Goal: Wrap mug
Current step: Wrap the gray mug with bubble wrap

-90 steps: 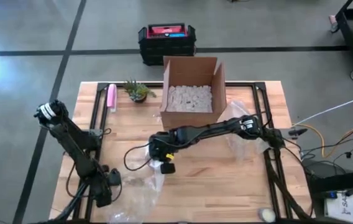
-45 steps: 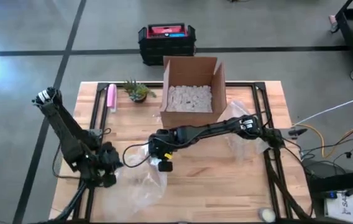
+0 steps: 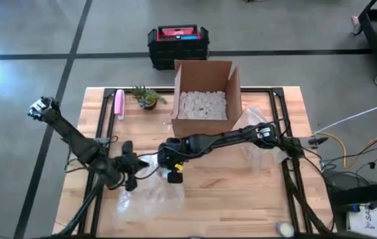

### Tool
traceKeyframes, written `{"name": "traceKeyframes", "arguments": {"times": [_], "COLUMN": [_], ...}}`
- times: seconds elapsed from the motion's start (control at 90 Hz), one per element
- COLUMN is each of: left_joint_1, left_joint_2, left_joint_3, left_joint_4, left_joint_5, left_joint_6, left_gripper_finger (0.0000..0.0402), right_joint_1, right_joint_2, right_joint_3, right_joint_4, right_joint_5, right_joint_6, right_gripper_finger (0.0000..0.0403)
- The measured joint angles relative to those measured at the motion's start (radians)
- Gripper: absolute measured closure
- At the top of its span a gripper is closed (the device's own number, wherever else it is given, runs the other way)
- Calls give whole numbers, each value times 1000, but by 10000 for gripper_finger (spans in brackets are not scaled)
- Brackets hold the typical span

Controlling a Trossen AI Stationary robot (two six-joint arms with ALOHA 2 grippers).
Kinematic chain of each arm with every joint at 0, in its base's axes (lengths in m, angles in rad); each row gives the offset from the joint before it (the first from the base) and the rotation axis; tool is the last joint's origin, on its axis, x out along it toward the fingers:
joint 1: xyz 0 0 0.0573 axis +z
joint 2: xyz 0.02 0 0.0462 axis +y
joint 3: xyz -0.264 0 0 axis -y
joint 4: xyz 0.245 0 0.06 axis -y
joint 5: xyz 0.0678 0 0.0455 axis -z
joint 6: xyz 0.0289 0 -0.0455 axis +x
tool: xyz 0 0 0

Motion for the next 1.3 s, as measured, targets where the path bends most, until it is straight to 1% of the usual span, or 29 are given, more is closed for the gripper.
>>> {"name": "traceKeyframes", "arguments": {"times": [0.089,0.156,0.256,0.4,0.533,0.633,0.711,0.8,0.889,1.078,1.122,1.211,1.3], "left_joint_1": [51,87,132,157,160,161,160,161,161,159,159,162,162], "left_joint_2": [56,99,161,231,261,262,258,250,243,213,200,168,141], "left_joint_3": [0,0,0,1,4,4,3,3,0,-4,-4,9,5], "left_joint_4": [46,55,89,163,166,166,166,169,156,127,117,154,136], "left_joint_5": [2,0,-5,5,7,12,12,12,28,74,99,115,138], "left_joint_6": [45,47,46,82,85,86,92,96,99,105,116,119,128], "left_gripper_finger": [401,401,401,401,401,401,401,400,401,398,396,395,396], "right_joint_1": [0,0,1,5,12,27,39,46,35,0,-3,-6,-6], "right_joint_2": [-11,-22,-36,-46,-50,-51,-51,-31,22,78,85,104,101], "right_joint_3": [0,7,40,95,134,163,165,144,134,138,138,133,133], "right_joint_4": [-6,-18,-80,-170,-231,-216,-147,-72,-84,-102,-111,-101,-117], "right_joint_5": [0,1,0,0,-1,-36,-75,-87,-81,-82,-89,-85,-71], "right_joint_6": [0,-1,-4,-16,-16,-10,-13,-28,-43,-44,-43,-36,-31], "right_gripper_finger": [389,389,389,389,389,389,389,389,389,389,389,389,389]}}
